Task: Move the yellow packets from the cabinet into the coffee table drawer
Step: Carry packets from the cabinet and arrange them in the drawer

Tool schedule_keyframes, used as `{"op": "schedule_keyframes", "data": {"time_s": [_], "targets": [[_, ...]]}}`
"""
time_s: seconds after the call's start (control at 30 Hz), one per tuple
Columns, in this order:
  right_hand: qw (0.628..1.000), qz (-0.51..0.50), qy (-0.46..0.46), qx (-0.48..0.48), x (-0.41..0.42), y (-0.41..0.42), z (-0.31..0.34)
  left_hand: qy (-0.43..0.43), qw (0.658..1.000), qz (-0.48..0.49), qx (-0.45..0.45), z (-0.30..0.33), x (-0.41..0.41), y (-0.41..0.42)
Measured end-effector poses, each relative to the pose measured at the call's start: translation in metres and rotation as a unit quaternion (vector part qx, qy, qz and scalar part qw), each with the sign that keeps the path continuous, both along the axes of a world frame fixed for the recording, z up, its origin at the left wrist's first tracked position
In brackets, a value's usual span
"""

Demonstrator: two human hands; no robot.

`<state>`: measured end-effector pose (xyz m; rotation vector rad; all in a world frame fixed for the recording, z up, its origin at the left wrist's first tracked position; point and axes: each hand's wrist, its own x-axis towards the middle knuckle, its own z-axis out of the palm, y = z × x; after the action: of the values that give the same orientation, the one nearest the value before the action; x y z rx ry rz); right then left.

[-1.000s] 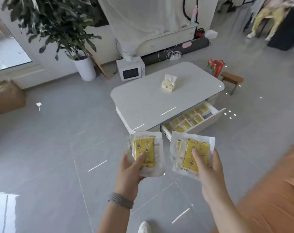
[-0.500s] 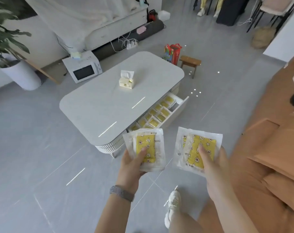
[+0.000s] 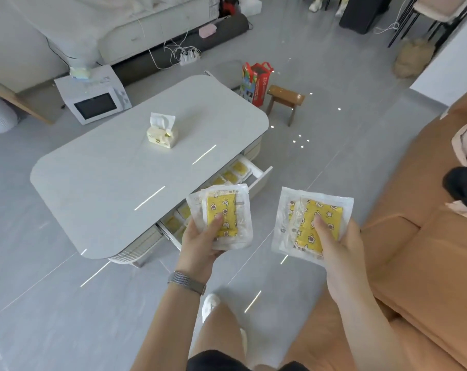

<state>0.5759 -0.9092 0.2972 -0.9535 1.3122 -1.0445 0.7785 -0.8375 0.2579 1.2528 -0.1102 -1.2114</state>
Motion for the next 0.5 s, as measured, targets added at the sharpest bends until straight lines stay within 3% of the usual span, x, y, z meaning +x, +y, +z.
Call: {"op": "schedule_keyframes", "data": {"time_s": [0.27,0.5], "targets": [[0.999,-0.011,0.035,0.016,0.02,-0.141,-0.032,0.007,0.997,0.056,0.047,-0.046,0.04,-0.111],[0.995,0.077,0.048,0.029,0.071,-0.233,-0.045,-0.009,0.995,0.09,0.047,-0.05,0.082,-0.197]]}}
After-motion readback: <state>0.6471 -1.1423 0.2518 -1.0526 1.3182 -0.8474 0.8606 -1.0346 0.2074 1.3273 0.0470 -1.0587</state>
